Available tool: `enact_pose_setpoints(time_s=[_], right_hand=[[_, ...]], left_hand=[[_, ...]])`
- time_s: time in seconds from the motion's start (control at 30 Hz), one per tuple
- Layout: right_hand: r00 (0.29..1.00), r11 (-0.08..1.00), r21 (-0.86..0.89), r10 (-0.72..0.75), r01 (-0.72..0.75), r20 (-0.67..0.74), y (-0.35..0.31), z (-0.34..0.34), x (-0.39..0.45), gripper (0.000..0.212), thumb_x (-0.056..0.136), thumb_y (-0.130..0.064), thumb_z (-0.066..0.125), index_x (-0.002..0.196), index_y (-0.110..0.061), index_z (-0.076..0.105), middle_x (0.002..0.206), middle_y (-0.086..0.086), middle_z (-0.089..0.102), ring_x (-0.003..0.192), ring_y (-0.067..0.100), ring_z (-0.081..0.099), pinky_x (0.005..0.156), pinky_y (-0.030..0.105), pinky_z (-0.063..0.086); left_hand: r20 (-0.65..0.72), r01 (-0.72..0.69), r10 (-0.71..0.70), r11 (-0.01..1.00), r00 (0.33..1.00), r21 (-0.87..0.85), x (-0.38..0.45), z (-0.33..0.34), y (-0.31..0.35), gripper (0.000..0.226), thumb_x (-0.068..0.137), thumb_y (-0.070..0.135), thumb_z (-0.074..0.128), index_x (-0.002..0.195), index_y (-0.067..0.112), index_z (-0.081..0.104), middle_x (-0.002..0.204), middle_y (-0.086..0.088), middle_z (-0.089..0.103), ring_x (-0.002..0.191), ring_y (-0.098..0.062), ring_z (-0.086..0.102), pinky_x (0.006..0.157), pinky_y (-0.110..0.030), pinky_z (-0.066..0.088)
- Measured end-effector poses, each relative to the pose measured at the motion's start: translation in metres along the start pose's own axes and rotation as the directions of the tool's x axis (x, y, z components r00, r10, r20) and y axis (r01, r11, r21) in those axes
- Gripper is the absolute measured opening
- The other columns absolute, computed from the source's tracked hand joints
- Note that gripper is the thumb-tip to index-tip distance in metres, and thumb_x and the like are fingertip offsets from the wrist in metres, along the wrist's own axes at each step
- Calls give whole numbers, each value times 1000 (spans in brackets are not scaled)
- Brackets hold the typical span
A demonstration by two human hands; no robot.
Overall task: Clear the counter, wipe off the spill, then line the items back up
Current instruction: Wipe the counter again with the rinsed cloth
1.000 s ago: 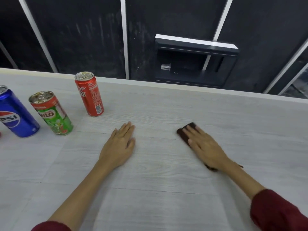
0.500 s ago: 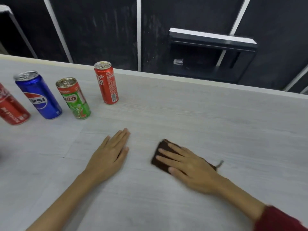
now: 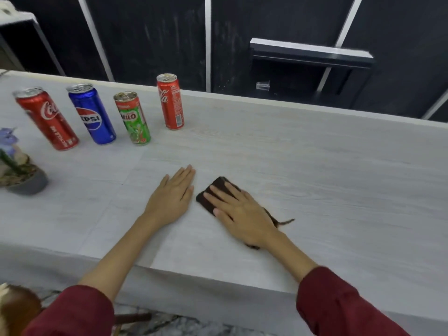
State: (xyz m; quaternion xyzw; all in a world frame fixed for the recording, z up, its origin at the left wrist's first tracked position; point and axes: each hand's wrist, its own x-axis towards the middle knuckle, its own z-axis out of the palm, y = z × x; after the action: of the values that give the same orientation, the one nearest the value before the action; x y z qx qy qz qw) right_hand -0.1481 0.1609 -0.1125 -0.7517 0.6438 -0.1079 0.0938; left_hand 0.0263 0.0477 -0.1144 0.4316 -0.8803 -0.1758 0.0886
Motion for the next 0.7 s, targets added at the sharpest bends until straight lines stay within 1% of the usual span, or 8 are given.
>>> enact_pose_setpoints(time_s=[0.07,0.13,0.2,0.27,0.33,0.37,0.57,0.7], right_hand=[[999,999,25,-33,33,25,5,-5,-36,59,85,-55,0,142,-45,10,151,-24,3,141,0,-9,113,23,-2],[1000,1000,22,6,-6,20,27,-15,-63,56,87,-58,4,141,-46,13,150,-25,4,142,1,-6,116,24,3],[993,994,4,114,-113,-44,53,-22,-71,55,89,-61,9,141,-44,13,149,-23,7,145,6,1,116,27,9],[964,968,-17,248,-251,-93,66,-24,-64,49,95,-52,16,143,-39,15,151,-20,7,146,12,5,116,30,10],[936,939,-4,341,-343,-89,53,-19,-47,46,99,-40,21,145,-35,16,155,-14,10,146,16,3,116,34,8],[934,937,-2,348,-349,-83,41,-16,-38,46,100,-38,21,146,-33,15,156,-12,10,146,17,2,116,34,6],[986,986,50,159,-157,-43,-48,10,-23,47,99,-39,21,146,-35,16,157,-12,11,146,16,2,117,37,6],[1000,997,74,18,-17,-7,-50,9,-59,46,97,-45,22,143,-43,17,151,-23,6,141,1,-4,113,25,1]], left_hand=[[12,-9,9,1000,1000,11,-11,0,0,50,100,31,20,148,24,6,157,10,2,143,-3,0,116,-27,-3],[12,-6,6,1000,1000,5,-27,0,1,50,100,32,19,148,25,5,156,11,0,142,0,-2,115,-26,-4],[-4,-2,2,1000,1000,11,-45,4,1,50,100,32,19,147,26,4,155,13,-1,137,6,-4,114,-24,-5],[-7,3,-3,1000,1000,12,-60,7,2,50,100,32,19,147,26,4,154,15,-1,133,9,-5,113,-22,-6],[-17,5,-5,1000,1000,5,-63,7,1,49,100,32,21,147,27,7,154,16,2,137,7,-2,114,-23,-4],[-24,5,-6,1000,1000,-7,-62,7,1,49,100,31,22,147,27,10,155,15,4,139,5,0,115,-25,-2],[-43,11,-17,991,999,-136,-56,2,-2,47,99,26,33,145,25,23,154,13,15,142,-1,9,116,-28,3],[41,-87,91,992,995,-87,-60,-7,-15,49,99,33,29,146,29,17,154,15,8,142,-1,6,113,-24,0]])
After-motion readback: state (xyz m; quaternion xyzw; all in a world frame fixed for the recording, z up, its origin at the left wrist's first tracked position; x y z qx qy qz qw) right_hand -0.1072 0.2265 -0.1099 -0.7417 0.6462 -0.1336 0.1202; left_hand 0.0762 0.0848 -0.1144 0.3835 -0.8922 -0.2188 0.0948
